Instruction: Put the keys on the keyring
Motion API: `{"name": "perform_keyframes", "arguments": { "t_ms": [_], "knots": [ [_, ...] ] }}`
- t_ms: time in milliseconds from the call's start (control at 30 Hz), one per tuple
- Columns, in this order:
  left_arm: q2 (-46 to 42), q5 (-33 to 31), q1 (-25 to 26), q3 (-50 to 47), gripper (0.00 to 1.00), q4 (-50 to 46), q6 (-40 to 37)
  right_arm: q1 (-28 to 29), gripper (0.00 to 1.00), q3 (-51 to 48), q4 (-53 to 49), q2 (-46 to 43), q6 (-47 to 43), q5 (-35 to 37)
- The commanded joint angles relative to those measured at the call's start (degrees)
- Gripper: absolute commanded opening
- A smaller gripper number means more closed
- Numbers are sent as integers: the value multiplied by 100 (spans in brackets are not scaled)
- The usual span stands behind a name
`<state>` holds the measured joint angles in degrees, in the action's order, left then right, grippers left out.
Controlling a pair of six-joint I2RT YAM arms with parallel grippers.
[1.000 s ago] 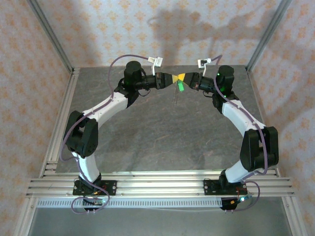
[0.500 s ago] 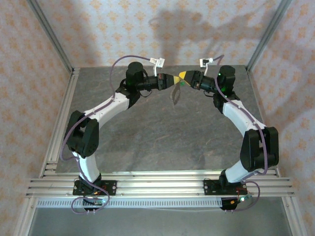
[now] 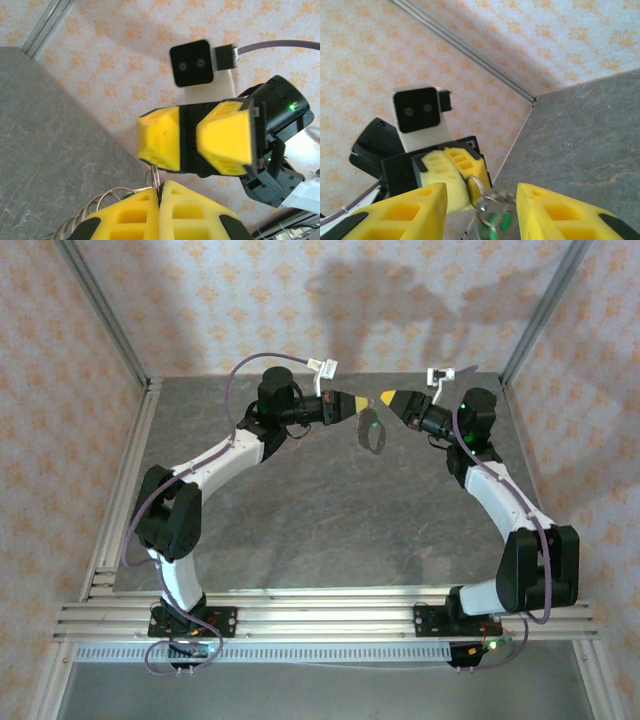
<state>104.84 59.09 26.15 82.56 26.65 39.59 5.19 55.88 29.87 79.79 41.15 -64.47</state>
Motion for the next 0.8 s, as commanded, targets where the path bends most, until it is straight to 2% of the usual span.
{"name": "perform_keyframes", "arguments": {
  "t_ms": [0,167,533,600,667,767],
  "knots": [
    [-304,28,4,93,0,301,-136,-10,41,-191,476,-66,-15,-109],
    [-324,75,4,150,0,315,-123,6,40,-484,889,-86,179,-215],
    [-305,155,13,229,0,439,4,294,38,-458,835,79,36,-225],
    [-315,168,8,225,0,438,4,339,35,-413,811,107,13,-224],
    [-323,164,13,225,0,450,4,374,27,-385,782,136,-1,-245],
    [-339,164,11,234,0,434,4,379,21,-419,766,121,-20,-240]
  ]
}}
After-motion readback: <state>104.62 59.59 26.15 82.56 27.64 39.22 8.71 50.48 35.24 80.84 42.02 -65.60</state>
